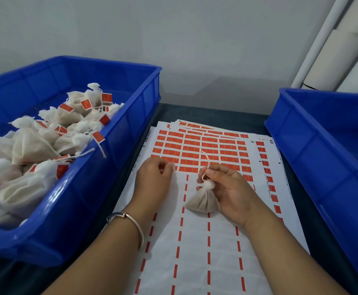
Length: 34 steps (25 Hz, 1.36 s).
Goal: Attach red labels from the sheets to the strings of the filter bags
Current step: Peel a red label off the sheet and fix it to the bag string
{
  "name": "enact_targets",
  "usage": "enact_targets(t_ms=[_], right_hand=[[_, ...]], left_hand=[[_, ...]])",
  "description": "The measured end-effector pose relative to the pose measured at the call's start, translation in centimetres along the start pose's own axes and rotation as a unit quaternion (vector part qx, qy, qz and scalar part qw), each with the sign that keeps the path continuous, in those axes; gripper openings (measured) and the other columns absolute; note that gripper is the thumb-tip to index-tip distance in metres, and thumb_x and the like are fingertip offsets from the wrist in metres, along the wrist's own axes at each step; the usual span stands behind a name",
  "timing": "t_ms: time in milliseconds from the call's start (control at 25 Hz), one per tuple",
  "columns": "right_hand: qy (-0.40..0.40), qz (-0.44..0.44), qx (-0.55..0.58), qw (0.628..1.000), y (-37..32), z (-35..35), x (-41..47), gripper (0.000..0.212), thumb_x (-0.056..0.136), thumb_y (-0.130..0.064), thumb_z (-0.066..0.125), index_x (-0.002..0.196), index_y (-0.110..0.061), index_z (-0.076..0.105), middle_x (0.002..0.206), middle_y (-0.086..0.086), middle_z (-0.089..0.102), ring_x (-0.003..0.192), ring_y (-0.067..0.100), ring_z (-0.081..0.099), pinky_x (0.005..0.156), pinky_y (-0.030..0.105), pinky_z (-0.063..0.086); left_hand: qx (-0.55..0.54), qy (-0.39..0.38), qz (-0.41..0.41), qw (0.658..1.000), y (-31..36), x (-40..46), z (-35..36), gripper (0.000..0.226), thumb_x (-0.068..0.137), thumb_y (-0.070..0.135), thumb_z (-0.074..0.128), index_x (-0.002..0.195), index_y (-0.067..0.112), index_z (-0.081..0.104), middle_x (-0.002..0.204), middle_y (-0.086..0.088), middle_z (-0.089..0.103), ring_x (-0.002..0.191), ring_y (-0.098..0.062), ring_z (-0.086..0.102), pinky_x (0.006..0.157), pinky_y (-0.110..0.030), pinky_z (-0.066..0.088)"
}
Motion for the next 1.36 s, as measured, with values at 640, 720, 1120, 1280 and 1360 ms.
enact_targets(t_ms=[640,720,1120,1280,1360], right_hand=[[0.039,-0.234,-0.296,0.925,-4.3,3.1,-3.4,0.007,0.085,-0.021,0.063,0.082,-0.026,0.067,0.076,-0.013,0.073,0.075,0.007,0.070,0.065,0.008,0.050],[0.095,-0.236,-0.286,0.924,-4.2,1.8,-3.2,0.009,0.086,-0.019,0.065,0.080,-0.026,0.066,0.073,-0.016,0.071,0.071,0.003,0.068,0.061,0.008,0.049],[0.172,-0.203,-0.224,0.938,-3.1,-0.6,-2.4,0.012,0.087,-0.027,0.064,0.076,-0.028,0.068,0.080,-0.017,0.069,0.074,0.006,0.064,0.063,0.016,0.052],[0.154,-0.193,-0.219,0.944,-2.8,-0.3,-2.3,0.015,0.090,-0.025,0.061,0.078,-0.030,0.070,0.085,-0.020,0.070,0.087,0.009,0.065,0.076,0.022,0.051],[0.151,-0.191,-0.220,0.944,-2.7,-0.3,-2.3,0.013,0.089,-0.025,0.062,0.079,-0.029,0.069,0.085,-0.021,0.070,0.089,0.011,0.065,0.078,0.022,0.051]], left_hand=[[-0.322,-0.187,-0.035,0.928,4.6,-3.6,0.0,0.016,0.092,0.029,0.053,0.085,0.023,0.066,0.075,0.008,0.071,0.070,-0.008,0.068,0.063,-0.019,0.052],[-0.319,-0.232,-0.041,0.918,5.1,-4.2,0.6,0.018,0.094,0.028,0.049,0.088,0.020,0.064,0.075,0.006,0.071,0.068,-0.010,0.069,0.058,-0.018,0.051],[-0.286,-0.262,-0.065,0.919,5.2,-4.7,1.1,0.021,0.095,0.029,0.046,0.089,0.020,0.064,0.066,0.005,0.069,0.051,-0.009,0.060,0.050,-0.017,0.047],[-0.288,-0.247,-0.079,0.922,4.7,-4.4,1.0,0.022,0.096,0.030,0.046,0.089,0.018,0.064,0.063,0.004,0.067,0.048,-0.009,0.059,0.049,-0.017,0.049],[-0.289,-0.245,-0.083,0.922,4.5,-4.3,1.0,0.023,0.096,0.031,0.046,0.089,0.018,0.064,0.061,0.004,0.066,0.048,-0.008,0.058,0.049,-0.017,0.049]])
Point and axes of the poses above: each hand's wrist, its own x-axis towards the middle knuckle, its own z-axis out of the palm, y = z × x, the point moved 7 cm from there along x, towards the middle knuckle
